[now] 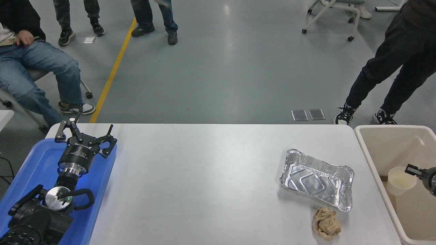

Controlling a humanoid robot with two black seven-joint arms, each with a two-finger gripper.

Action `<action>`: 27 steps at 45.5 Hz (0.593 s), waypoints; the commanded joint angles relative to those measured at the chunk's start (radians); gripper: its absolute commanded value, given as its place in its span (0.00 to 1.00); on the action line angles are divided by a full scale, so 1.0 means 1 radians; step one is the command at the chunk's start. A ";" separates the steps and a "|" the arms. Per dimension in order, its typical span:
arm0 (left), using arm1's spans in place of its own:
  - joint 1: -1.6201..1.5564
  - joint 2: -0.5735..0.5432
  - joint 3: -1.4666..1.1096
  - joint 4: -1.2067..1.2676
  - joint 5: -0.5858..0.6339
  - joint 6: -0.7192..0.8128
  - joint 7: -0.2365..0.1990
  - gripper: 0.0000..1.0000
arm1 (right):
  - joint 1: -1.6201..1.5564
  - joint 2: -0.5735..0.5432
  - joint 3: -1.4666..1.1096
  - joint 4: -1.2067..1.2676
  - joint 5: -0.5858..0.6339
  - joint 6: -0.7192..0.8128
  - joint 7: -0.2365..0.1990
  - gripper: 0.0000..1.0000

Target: Pick up paper cup place in dustbin

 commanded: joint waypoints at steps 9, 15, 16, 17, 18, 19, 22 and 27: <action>0.000 0.000 0.000 -0.001 0.002 0.000 0.004 0.99 | 0.284 -0.075 -0.182 0.316 0.001 0.050 0.000 1.00; -0.002 0.000 0.000 -0.001 0.002 0.000 0.004 0.99 | 0.531 -0.081 -0.342 0.500 0.004 0.213 0.000 1.00; -0.002 0.000 0.000 -0.001 0.002 0.000 0.004 0.99 | 0.573 -0.081 -0.365 0.533 0.007 0.242 0.000 1.00; -0.002 0.000 0.000 -0.001 0.002 0.000 0.004 0.99 | 0.617 -0.081 -0.388 0.565 0.013 0.268 -0.001 1.00; -0.002 0.000 0.000 -0.001 0.002 0.000 0.004 0.99 | 0.659 -0.081 -0.409 0.597 0.022 0.293 0.000 1.00; -0.002 0.000 0.000 -0.001 0.002 0.000 0.004 0.99 | 0.700 -0.081 -0.432 0.625 0.033 0.313 -0.001 1.00; 0.000 0.000 0.000 -0.001 0.002 0.000 0.004 0.99 | 0.824 -0.072 -0.498 0.706 0.068 0.362 0.000 1.00; 0.000 0.000 0.000 -0.001 0.002 0.000 0.004 0.99 | 1.020 -0.005 -0.590 0.836 0.119 0.449 0.000 1.00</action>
